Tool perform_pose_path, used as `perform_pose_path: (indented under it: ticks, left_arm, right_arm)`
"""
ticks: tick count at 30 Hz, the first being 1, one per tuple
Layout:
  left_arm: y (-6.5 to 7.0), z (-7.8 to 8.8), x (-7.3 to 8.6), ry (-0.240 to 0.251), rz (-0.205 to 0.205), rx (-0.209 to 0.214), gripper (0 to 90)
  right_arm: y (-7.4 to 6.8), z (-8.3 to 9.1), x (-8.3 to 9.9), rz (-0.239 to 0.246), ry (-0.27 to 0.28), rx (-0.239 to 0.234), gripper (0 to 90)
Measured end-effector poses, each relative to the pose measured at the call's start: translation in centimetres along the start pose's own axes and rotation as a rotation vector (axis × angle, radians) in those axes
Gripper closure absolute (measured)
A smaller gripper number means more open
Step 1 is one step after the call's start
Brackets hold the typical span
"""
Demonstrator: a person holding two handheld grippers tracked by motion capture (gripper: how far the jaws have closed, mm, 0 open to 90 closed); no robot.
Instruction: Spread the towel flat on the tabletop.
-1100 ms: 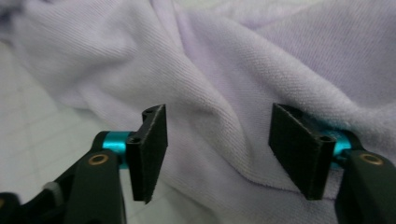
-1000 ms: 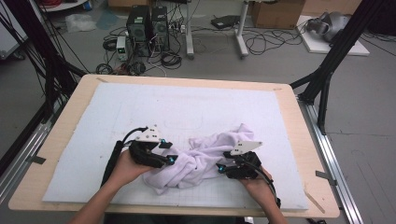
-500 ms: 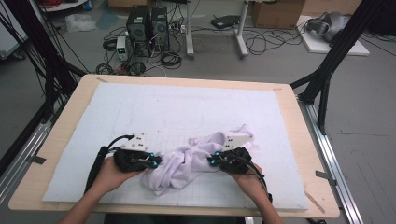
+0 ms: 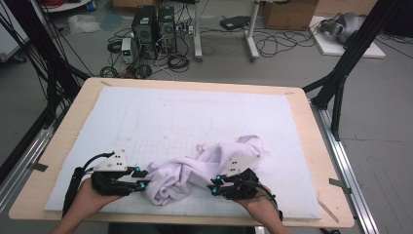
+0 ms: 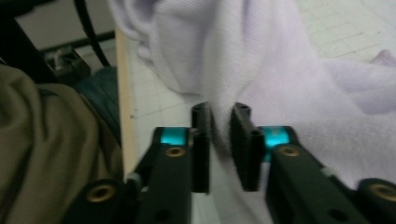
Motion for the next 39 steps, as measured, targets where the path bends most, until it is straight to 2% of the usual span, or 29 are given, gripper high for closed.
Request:
perform_pose_path:
  ticks: [1,3,4,5,7,9,11,13,14,15,16,17,18,19,20,21,22,23,24,26,27,28,31,34,35,36,37,38,39]
  left_arm:
    - [-0.2,0.0,-0.5,0.008,0.0,-0.003,59.8]
    - [-0.7,-0.1,-1.7,0.025,-0.002,-0.004,52.2]
    - [-1.2,-0.4,-3.0,0.047,-0.01,-0.001,49.8]
    - [-1.2,-0.4,-3.0,0.047,-0.01,-0.001,48.3]
    - [-1.8,-1.0,-4.1,0.052,-0.012,0.006,47.0]
    - [-2.4,-2.5,-5.7,0.044,-0.006,0.024,42.9]
    - [-2.4,-3.1,-6.2,0.033,-0.012,0.032,41.5]
    - [-2.2,-5.1,-7.1,0.002,-0.016,0.06,41.3]
    - [-2.2,-5.1,-7.1,0.002,-0.016,0.06,42.3]
    - [-2.2,-5.8,-7.1,-0.028,-0.025,0.077,42.3]
    - [-2.0,-6.5,-6.9,-0.055,-0.035,0.103,59.1]
    - [-1.8,-7.1,-6.7,-0.079,-0.047,0.114,66.5]
    - [-1.7,-7.6,-6.5,-0.101,-0.055,0.125,66.5]
    - [-1.6,-7.9,-6.3,-0.122,-0.069,0.132,77.9]
    - [-1.3,-8.1,-6.1,-0.12,-0.066,0.134,77.9]
    - [-1.2,-8.0,-5.9,-0.111,-0.064,0.133,81.5]
    - [-1.2,-7.5,-5.6,-0.089,-0.047,0.133,82.2]
    - [-1.2,-7.5,-5.6,-0.089,-0.047,0.133,82.7]
    - [-1.4,-6.5,-5.1,-0.074,-0.037,0.111,83.2]
    - [-1.5,-5.9,-4.9,-0.059,-0.027,0.102,83.9]
    - [-1.6,-5.2,-4.7,-0.052,-0.025,0.089,83.9]
    - [-1.7,-4.5,-4.4,-0.044,-0.025,0.075,84.2]
    - [-1.6,-2.3,-3.6,-0.021,-0.016,0.035,84.3]
    - [-1.2,0.5,-2.5,0.021,0.0,-0.005,84.4]
    - [-1.2,0.5,-2.5,0.021,0.0,-0.005,84.4]
    - [-1.1,1.1,-2.2,0.031,0.005,-0.009,84.4]
    - [-1.0,1.6,-2.0,0.039,0.006,-0.016,84.4]
    - [-0.8,2.1,-1.8,0.045,0.004,-0.025,84.4]
    - [-0.7,2.6,-1.5,0.052,0.006,-0.03,84.4]
  right_arm:
    - [0.0,0.0,0.0,0.0,0.0,0.0,74.4]
    - [0.0,1.0,0.1,-0.009,0.022,0.021,65.4]
    - [0.4,2.2,0.2,-0.017,0.046,0.054,59.6]
    - [0.7,2.7,0.3,-0.027,0.059,0.084,55.3]
    - [1.1,3.2,0.3,-0.042,0.063,0.104,51.8]
    - [2.6,4.0,0.5,-0.08,0.084,0.186,42.0]
    - [3.1,4.1,0.5,-0.097,0.084,0.2,39.1]
    - [4.9,4.0,0.5,-0.134,0.081,0.25,32.5]
    - [5.5,3.8,0.5,-0.145,0.078,0.266,30.6]
    - [5.5,3.8,0.5,-0.145,0.078,0.266,30.6]
    - [6.5,3.4,0.2,-0.152,0.06,0.29,29.8]
    - [6.9,3.1,0.1,-0.15,0.046,0.3,29.8]
    - [6.9,3.1,0.1,-0.15,0.046,0.3,29.8]
    - [7.5,2.4,-0.4,-0.15,0.012,0.322,30.2]
    - [7.5,2.4,-0.4,-0.15,0.012,0.322,30.2]
    - [8.2,1.5,-0.6,-0.146,-0.026,0.334,36.3]
    - [8.4,1.0,-0.7,-0.144,-0.049,0.331,42.8]
    - [8.4,1.0,-0.7,-0.144,-0.049,0.331,42.8]
    - [8.7,0.2,-0.8,-0.126,-0.084,0.305,64.3]
    - [8.9,-0.3,-1.0,-0.122,-0.102,0.264,78.8]
    - [8.9,-0.3,-1.0,-0.122,-0.102,0.264,78.8]
    - [9.2,-0.4,-1.8,-0.134,-0.1,0.228,82.1]
    - [9.5,-0.4,-3.1,-0.124,-0.09,0.214,82.8]
    - [9.6,-0.2,-7.4,-0.072,-0.056,0.196,83.0]
    - [9.6,-0.2,-7.4,-0.072,-0.056,0.196,83.0]
    - [9.5,-0.2,-8.6,-0.052,-0.051,0.198,83.1]
    - [9.3,0.0,-11.0,-0.017,-0.023,0.192,83.0]
    - [9.1,0.1,-12.2,0.007,0.004,0.188,83.0]
    - [9.1,0.1,-12.2,0.007,0.004,0.188,83.0]
Point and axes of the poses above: each handheld gripper's, and its own axes: z roughly backward along the jaws, x roughly out of its underside, y roughly to its right, the point moved 3 cm from there along -z, roughly forward along the jaws, and after that the axes turned 11 degrees about -y, right-handed, at the moved point
